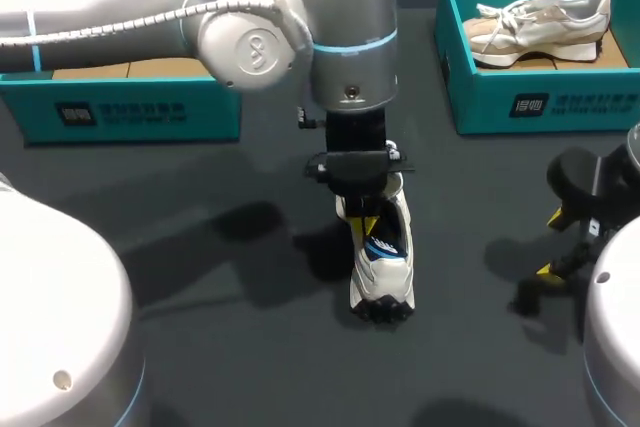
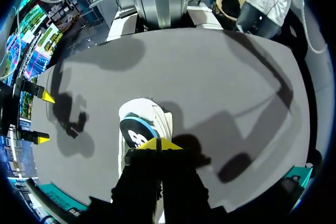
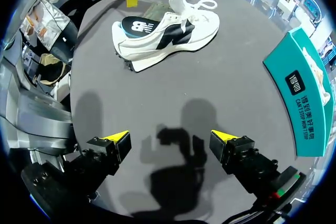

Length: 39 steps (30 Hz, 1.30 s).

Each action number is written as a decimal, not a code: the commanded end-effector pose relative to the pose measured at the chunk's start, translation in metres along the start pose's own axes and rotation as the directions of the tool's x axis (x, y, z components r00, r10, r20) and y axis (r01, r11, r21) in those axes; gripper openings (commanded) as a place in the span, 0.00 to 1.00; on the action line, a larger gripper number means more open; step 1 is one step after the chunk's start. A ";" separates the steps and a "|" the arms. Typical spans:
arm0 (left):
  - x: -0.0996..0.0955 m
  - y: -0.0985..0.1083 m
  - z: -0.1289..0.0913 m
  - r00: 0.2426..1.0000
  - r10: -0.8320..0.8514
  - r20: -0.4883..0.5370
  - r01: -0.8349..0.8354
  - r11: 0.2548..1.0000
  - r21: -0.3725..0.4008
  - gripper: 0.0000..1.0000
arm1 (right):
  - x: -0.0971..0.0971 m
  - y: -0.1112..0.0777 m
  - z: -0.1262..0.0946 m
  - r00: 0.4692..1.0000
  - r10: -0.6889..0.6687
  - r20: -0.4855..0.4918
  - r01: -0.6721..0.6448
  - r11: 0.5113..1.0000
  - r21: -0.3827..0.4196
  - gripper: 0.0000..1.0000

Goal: Take the shoe out of the shoebox, open the shoe tongue, remove and reinsert the insole, then place the shoe into the shoebox

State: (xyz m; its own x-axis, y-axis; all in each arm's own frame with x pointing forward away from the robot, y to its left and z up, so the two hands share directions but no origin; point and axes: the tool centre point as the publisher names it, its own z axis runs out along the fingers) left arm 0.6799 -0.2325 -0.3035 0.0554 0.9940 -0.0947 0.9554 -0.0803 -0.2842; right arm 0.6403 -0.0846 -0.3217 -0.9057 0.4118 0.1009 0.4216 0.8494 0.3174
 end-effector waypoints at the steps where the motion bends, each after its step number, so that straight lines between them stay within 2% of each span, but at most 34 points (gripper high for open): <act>1: -0.004 0.002 0.009 1.000 0.004 -0.019 -0.004 1.000 0.005 0.00 | 0.001 -0.001 -0.001 1.000 -0.001 0.002 0.001 1.000 0.000 1.00; 14: -0.008 0.011 0.041 1.000 0.009 -0.010 -0.009 0.999 0.051 0.00 | 0.001 -0.001 -0.001 1.000 -0.001 0.002 0.001 1.000 0.000 1.00; 22: -0.007 0.015 0.058 1.000 -0.009 -0.023 0.010 0.999 0.053 0.00 | 0.001 -0.001 -0.001 1.000 -0.001 0.002 0.001 1.000 0.000 1.00; 24: -0.007 0.014 0.057 1.000 -0.009 -0.022 0.010 0.999 0.048 0.00 | 0.001 -0.001 -0.001 1.000 -0.001 0.002 0.001 1.000 0.000 1.00; 29: -0.008 0.002 0.030 0.998 0.006 0.060 -0.007 1.000 0.011 0.00 | 0.001 -0.001 -0.001 1.000 -0.001 0.002 0.001 1.000 0.000 1.00; 32: -0.012 -0.007 0.022 0.996 0.030 0.088 -0.030 1.000 0.002 0.00 | 0.001 -0.001 -0.001 1.000 -0.001 0.002 0.001 1.000 0.000 1.00; 34: -0.015 -0.011 0.025 0.995 0.044 0.088 -0.044 0.999 0.006 0.00 | 0.001 -0.001 -0.001 1.000 -0.001 0.002 0.001 1.000 0.000 1.00; 39: -0.022 -0.010 0.051 0.998 0.029 0.047 -0.031 0.999 0.030 0.00 | 0.001 -0.001 -0.001 1.000 -0.001 0.002 0.001 1.000 0.000 1.00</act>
State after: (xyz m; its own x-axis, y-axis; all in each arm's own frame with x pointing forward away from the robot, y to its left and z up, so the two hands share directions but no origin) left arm 0.6568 -0.2483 -0.3317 0.0734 0.9852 -0.1546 0.9456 -0.1181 -0.3032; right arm 0.6401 -0.0847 -0.3217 -0.9056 0.4119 0.1008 0.4216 0.8494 0.3174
